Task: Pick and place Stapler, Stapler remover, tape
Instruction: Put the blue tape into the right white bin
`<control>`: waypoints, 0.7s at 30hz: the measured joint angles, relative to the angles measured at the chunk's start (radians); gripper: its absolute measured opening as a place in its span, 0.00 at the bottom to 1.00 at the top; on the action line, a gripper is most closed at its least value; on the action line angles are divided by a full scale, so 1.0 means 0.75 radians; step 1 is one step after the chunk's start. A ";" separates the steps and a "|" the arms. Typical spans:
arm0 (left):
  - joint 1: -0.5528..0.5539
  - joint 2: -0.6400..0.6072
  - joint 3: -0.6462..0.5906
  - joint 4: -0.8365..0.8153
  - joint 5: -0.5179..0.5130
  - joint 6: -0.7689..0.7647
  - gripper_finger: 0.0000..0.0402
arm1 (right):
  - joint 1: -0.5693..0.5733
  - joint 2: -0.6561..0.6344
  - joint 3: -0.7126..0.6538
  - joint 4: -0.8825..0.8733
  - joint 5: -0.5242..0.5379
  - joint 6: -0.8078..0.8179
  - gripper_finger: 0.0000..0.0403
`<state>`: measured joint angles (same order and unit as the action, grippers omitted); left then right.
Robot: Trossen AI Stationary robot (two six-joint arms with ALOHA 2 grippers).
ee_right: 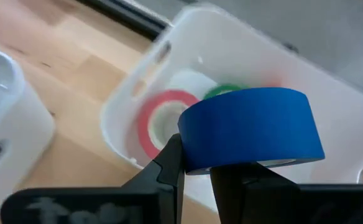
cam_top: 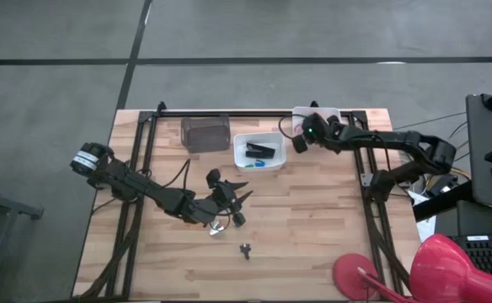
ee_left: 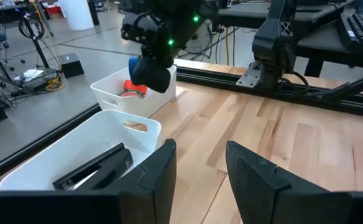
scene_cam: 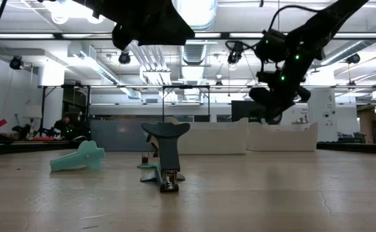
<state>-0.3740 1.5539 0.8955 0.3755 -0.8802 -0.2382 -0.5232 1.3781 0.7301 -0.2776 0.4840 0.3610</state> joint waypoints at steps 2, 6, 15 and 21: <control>0.000 0.000 0.000 -0.005 0.000 -0.001 0.35 | -0.027 0.024 -0.001 -0.005 -0.021 0.012 0.13; 0.000 0.000 0.000 -0.009 0.000 -0.003 0.36 | -0.040 0.071 -0.002 -0.009 -0.027 0.119 0.14; -0.002 -0.001 0.000 -0.081 0.000 -0.108 0.36 | -0.040 0.103 -0.005 -0.022 -0.007 0.137 0.27; -0.002 -0.001 -0.001 -0.117 0.000 -0.140 0.36 | -0.039 0.095 -0.006 -0.030 0.047 0.112 0.42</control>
<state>-0.3752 1.5536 0.8951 0.2874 -0.8799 -0.3431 -0.5524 1.4490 0.7258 -0.3003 0.5191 0.4452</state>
